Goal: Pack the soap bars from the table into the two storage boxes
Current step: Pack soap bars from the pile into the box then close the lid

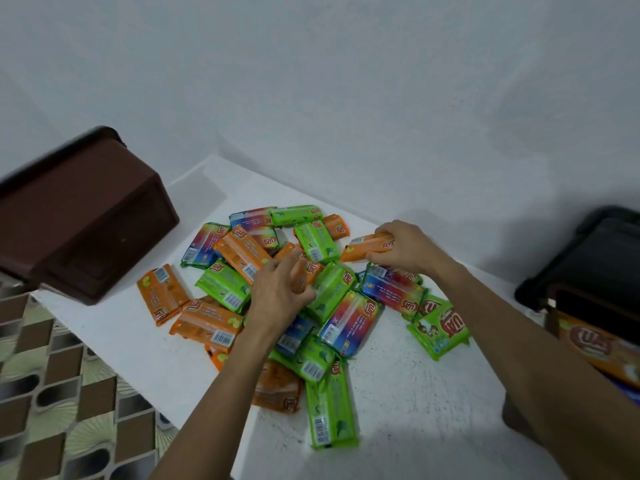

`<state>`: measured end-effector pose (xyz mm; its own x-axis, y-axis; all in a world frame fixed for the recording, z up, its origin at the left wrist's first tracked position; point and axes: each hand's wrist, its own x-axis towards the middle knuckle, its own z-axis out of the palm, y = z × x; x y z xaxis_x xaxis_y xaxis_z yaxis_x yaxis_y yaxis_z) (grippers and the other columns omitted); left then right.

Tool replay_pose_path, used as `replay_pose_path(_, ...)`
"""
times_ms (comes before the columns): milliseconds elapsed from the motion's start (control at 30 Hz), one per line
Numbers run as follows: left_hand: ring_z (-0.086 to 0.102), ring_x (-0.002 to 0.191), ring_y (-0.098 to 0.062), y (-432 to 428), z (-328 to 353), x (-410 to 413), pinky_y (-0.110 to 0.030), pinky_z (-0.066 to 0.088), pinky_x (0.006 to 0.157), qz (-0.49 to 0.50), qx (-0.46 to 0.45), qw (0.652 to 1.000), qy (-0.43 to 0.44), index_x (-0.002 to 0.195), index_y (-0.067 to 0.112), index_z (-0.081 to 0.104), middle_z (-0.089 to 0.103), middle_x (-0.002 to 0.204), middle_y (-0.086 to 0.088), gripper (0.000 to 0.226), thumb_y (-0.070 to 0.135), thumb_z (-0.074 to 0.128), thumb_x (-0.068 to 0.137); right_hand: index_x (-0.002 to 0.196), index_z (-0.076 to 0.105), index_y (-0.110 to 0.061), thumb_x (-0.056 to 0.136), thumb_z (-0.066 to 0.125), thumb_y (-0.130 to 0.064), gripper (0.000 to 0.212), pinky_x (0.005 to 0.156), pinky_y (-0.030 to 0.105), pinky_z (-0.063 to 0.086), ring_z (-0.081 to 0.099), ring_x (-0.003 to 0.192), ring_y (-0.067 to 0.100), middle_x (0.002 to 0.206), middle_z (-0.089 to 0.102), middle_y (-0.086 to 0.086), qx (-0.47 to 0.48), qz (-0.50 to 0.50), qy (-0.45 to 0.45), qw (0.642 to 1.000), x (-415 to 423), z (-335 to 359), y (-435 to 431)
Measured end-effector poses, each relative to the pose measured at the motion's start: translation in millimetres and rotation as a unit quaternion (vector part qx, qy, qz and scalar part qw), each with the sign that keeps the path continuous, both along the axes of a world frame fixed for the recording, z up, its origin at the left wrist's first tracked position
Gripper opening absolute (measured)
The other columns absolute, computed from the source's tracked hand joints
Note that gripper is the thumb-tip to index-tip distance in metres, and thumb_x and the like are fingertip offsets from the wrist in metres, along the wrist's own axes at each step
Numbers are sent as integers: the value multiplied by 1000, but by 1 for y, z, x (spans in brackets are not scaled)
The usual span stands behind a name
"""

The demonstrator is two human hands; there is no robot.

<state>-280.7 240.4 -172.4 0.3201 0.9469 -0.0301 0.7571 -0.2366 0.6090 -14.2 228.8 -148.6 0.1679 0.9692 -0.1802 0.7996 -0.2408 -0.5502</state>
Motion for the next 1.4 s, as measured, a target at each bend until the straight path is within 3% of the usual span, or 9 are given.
replay_pose_path(100,64,75,-16,-7,17,2,-37,60,65,14,-33,990,-134,144,36,38,63,94,3,73,29,71,79,110,69,-20,79,74,-45,40,68,23,48,65,84,13,98,68,-3,36,-72,112,990,5,11,-22)
replay_pose_path(300,57,100,-1,-22,47,16,-25,53,78,4,-50,951,-305,137,51,39,52,103,27,68,13,64,87,99,68,-6,92,58,-50,46,70,41,60,70,67,28,87,74,13,119,-171,335,919,2,34,-58)
replay_pose_path(400,63,103,-17,-28,55,24,-38,59,79,-22,-85,915,-394,129,49,50,56,117,8,60,6,60,88,104,63,0,96,54,-42,44,54,33,55,68,60,30,79,72,19,158,-200,380,889,4,45,-75)
replay_pose_path(567,68,98,-24,-45,66,47,-36,58,81,-34,-177,850,-495,116,20,57,62,112,-11,39,-8,55,89,107,60,-4,97,56,-32,30,50,32,49,67,61,34,77,71,17,202,-188,402,873,16,60,-115)
replay_pose_path(833,65,81,-18,-85,66,103,-28,55,58,-73,-272,768,-575,99,17,51,63,115,-12,29,-10,48,91,119,50,2,91,55,5,28,76,50,59,69,85,40,103,66,24,188,-221,514,807,44,81,-191)
replay_pose_path(1100,66,96,-21,-148,74,169,-25,57,61,-119,-291,780,-541,111,18,63,66,113,-8,35,-8,48,92,98,60,-11,86,69,-10,15,64,35,57,71,77,23,88,73,8,274,-297,442,801,90,89,-274)
replay_pose_path(1233,66,102,-22,-178,73,202,-31,58,69,-124,-300,790,-521,118,20,63,64,115,-7,36,-3,51,93,112,51,-15,82,74,-9,39,59,33,58,71,88,21,99,70,3,289,-336,334,832,113,87,-311)
replay_pose_path(1333,65,106,-21,-196,69,223,-38,59,78,-127,-288,804,-505,120,24,62,63,117,-2,35,2,53,95,128,42,-40,85,71,-6,62,60,37,61,70,91,16,110,60,-8,298,-323,278,854,126,84,-337)
replay_pose_path(1400,66,105,-18,-205,66,234,-36,59,74,-128,-269,818,-491,121,25,61,63,117,0,34,5,54,95,130,48,-39,88,68,-7,56,59,33,60,69,95,16,117,57,-5,292,-316,233,872,132,80,-352)
